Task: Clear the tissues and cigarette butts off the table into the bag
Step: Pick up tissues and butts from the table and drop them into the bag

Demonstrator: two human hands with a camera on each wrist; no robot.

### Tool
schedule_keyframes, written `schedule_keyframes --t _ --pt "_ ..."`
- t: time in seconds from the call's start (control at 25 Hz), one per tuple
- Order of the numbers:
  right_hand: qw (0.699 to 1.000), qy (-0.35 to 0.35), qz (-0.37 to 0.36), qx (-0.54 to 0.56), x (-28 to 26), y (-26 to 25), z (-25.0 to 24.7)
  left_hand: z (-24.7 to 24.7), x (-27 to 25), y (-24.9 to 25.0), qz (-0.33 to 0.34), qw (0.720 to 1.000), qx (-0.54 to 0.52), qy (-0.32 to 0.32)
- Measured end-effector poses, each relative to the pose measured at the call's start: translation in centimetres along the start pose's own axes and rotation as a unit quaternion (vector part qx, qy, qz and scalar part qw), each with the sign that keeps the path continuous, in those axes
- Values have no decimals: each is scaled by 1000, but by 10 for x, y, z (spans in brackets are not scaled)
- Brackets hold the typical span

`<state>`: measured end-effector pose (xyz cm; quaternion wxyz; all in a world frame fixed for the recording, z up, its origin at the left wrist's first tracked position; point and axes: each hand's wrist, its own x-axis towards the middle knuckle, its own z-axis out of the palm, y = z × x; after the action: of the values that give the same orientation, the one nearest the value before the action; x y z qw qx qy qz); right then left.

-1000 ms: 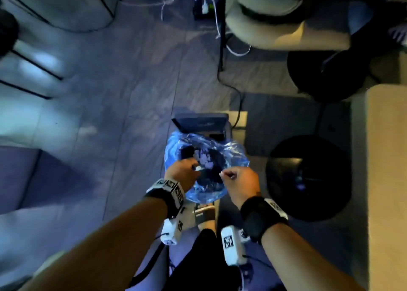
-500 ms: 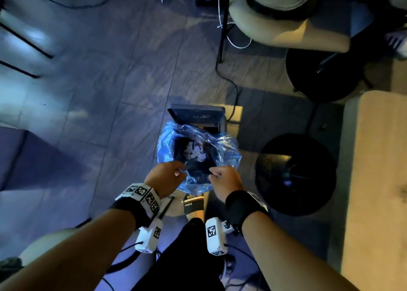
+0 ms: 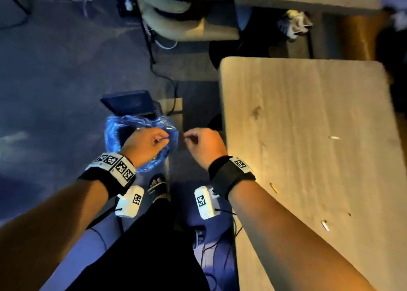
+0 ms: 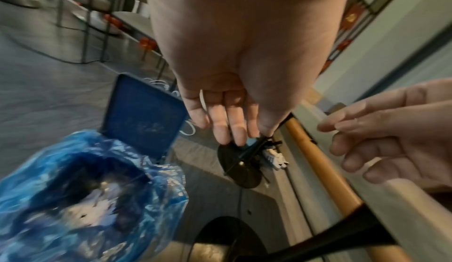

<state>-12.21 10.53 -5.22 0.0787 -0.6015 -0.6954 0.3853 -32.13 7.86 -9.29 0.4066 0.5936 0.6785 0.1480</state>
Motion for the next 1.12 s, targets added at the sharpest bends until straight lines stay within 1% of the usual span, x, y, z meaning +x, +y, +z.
schedule_keyframes --t 0.08,0.2,0.32,0.4,0.48,0.6,0.72,0.8,0.84,0.92,1.0,1.04,1.12 --pt "998 62 7 6 -37 12 -36 8 -9 35 45 999 -9 -15" --pt "991 125 49 17 -106 48 -76 27 -22 83 96 994 -26 -46" --pt "978 167 123 10 -180 100 -101 61 -35 135 130 989 1 -73" --pt "966 190 176 12 -229 133 -108 87 -44 164 148 983 -1 -107" --pt "945 224 237 22 -287 168 -110 121 -57 200 162 974 16 -159" --pt "906 266 329 20 -373 221 -101 180 -90 248 213 949 42 -227" --pt "864 296 405 39 -431 260 -85 237 -127 283 264 918 84 -284" --pt "853 298 425 50 -452 276 -73 279 -152 305 294 892 129 -318" --pt "856 298 419 54 -457 283 -65 297 -164 317 313 879 152 -326" --pt "865 281 411 53 -457 294 -53 331 -184 337 360 855 182 -326" --pt "871 269 408 49 -452 299 -53 359 -193 351 386 843 204 -315" --pt "870 279 403 46 -452 299 -55 374 -196 357 395 835 222 -312" --pt "874 315 368 35 -456 294 -58 399 -203 367 418 814 256 -312"
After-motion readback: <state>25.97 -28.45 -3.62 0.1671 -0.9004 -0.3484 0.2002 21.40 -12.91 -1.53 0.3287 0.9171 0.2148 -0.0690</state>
